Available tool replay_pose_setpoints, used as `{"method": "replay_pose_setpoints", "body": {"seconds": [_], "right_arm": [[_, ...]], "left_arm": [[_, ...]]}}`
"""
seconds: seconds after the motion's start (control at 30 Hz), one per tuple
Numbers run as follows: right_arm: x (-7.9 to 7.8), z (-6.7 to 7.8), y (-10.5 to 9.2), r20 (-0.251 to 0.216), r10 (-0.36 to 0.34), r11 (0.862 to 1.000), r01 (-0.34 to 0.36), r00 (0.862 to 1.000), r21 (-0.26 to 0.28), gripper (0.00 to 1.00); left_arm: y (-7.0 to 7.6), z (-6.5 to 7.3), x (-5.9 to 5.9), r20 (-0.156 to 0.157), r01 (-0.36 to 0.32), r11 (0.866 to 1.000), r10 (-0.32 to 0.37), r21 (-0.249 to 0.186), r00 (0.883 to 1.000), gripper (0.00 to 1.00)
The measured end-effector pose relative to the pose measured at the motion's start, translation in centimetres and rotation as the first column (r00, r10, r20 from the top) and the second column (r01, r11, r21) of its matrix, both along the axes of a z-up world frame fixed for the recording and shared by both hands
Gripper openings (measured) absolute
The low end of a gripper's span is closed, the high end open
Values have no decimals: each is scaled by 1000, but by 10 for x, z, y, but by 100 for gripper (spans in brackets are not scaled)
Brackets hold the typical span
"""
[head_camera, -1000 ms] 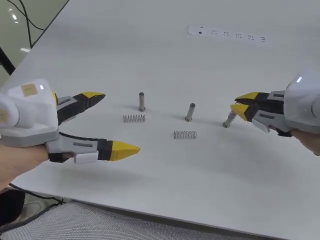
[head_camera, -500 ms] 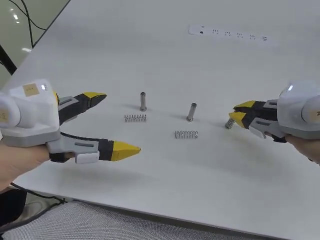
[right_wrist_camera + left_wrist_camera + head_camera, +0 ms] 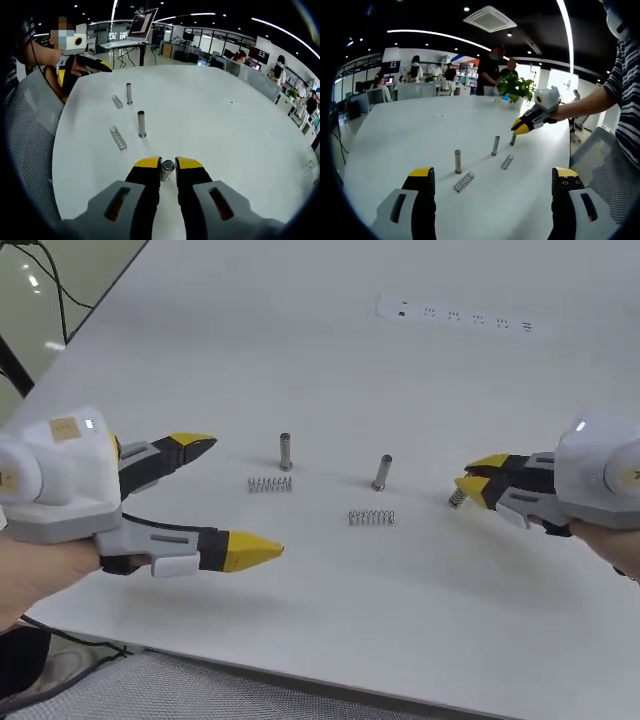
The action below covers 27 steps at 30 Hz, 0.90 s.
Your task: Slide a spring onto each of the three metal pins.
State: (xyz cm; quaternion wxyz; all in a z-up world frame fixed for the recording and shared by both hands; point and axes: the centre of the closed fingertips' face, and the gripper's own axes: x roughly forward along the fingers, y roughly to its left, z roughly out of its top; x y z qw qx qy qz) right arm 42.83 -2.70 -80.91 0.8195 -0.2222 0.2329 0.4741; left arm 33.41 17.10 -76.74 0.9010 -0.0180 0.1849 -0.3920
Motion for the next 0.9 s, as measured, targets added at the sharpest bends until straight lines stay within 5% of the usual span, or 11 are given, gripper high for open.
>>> {"method": "replay_pose_setpoints", "body": {"seconds": [0.47,0.9], "right_arm": [[1,21,-2,5,-27,998,27,1000,60,20],[-16,44,5,37,29,995,-32,999,91,27]], "left_arm": [[-2,1,0,-1,7,1000,-8,-9,1000,97],[-2,2,1,3,11,1000,-11,-10,1000,97]]}}
